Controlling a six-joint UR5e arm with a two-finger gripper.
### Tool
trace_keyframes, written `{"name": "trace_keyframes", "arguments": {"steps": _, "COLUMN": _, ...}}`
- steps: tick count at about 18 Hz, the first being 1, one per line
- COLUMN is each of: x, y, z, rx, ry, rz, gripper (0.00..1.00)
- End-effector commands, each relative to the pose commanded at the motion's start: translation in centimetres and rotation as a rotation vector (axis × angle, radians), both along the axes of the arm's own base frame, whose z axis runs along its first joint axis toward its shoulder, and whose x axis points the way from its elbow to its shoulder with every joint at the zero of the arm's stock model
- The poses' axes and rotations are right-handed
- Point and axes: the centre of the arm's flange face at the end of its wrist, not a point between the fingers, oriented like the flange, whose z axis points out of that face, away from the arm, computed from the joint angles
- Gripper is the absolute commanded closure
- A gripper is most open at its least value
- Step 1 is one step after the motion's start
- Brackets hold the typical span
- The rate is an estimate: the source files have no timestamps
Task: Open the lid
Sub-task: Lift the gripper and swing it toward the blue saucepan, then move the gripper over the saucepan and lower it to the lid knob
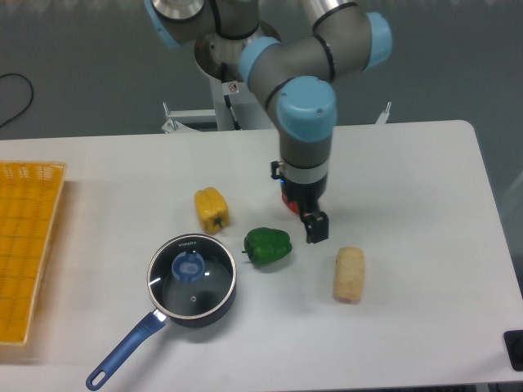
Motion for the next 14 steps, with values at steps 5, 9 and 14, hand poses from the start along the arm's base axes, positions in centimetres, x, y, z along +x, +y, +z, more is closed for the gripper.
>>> {"name": "trace_keyframes", "arguments": {"steps": 5, "x": 4.6, "y": 3.5, "z": 0.0, "rx": 0.013, "ry": -0.012, "rz": 0.059, "gripper": 0.0}}
{"name": "trace_keyframes", "arguments": {"steps": 9, "x": 8.0, "y": 7.2, "z": -0.6, "rx": 0.017, "ry": -0.024, "rz": 0.075, "gripper": 0.0}}
{"name": "trace_keyframes", "arguments": {"steps": 14, "x": 9.2, "y": 10.1, "z": -1.2, "rx": 0.018, "ry": -0.023, "rz": 0.041, "gripper": 0.0}}
